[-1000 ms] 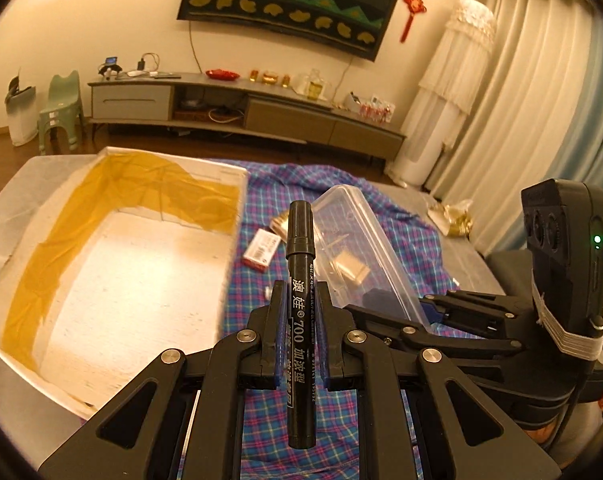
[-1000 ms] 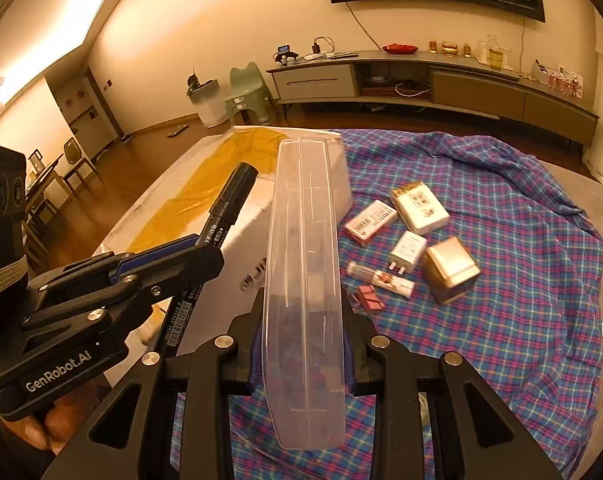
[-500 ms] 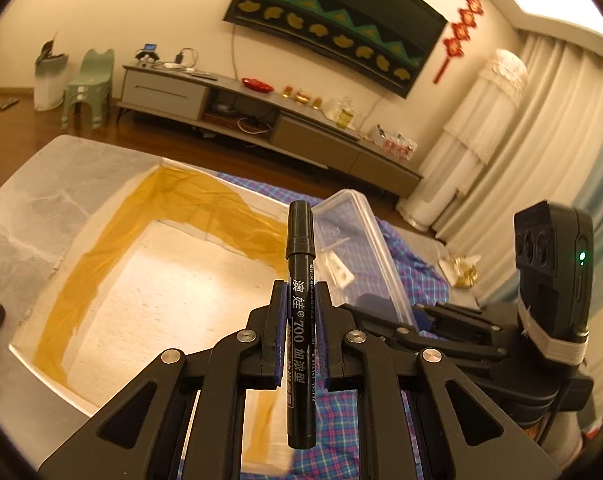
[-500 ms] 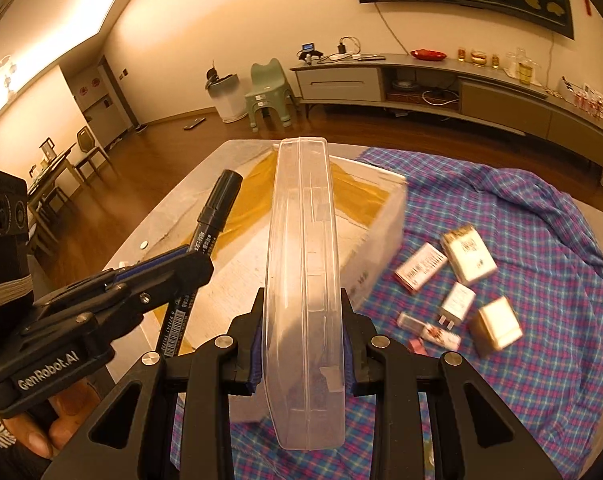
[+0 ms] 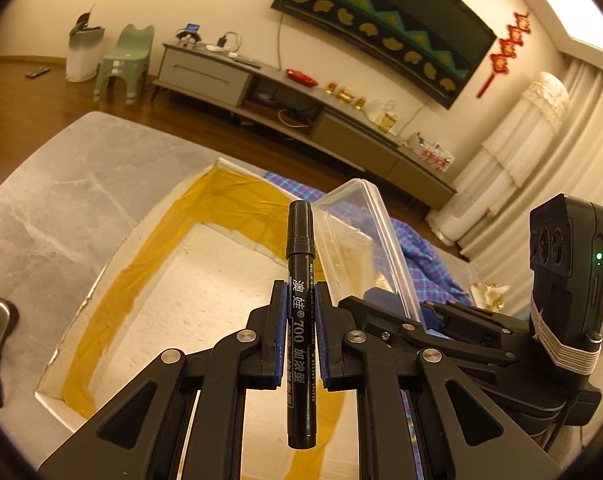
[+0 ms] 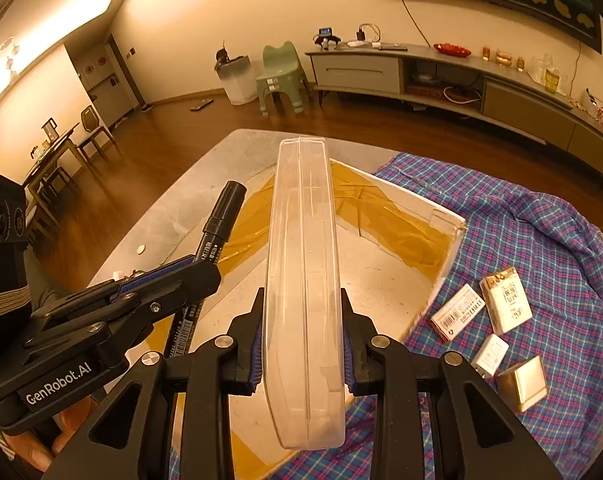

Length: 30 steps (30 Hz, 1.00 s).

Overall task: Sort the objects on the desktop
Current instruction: 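Carry the marker and plastic case with both tools over the white cardboard box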

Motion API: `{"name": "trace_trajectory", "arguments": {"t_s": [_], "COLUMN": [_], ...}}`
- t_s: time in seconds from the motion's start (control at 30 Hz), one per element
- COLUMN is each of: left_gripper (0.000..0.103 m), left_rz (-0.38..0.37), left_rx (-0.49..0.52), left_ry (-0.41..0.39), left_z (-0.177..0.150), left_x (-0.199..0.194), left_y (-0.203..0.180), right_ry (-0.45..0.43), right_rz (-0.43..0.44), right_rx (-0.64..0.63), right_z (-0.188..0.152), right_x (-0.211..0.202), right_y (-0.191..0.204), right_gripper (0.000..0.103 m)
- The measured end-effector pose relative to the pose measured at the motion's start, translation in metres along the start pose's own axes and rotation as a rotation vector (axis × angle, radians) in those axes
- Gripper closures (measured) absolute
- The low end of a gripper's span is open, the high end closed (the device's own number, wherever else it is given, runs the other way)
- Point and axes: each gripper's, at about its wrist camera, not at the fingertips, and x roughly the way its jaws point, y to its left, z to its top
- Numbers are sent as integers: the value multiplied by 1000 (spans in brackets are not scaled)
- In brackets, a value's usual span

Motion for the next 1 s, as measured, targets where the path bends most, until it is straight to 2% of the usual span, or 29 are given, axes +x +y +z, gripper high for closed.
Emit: {"name": "trace_trajectory", "arguments": {"t_s": [0.5, 1.0], "left_gripper": [90, 90], "left_rz": [49, 80], "left_rx": [-49, -149], "left_ry": [65, 157], "left_z": [7, 15], "left_x": [40, 78], "left_y": [9, 15], "right_ry": [118, 218], "right_rz": [-63, -69], "right_rx": [-33, -46], "right_z": [29, 36], "right_x": [57, 100], "right_y": [-15, -30], "right_gripper": [71, 71]}}
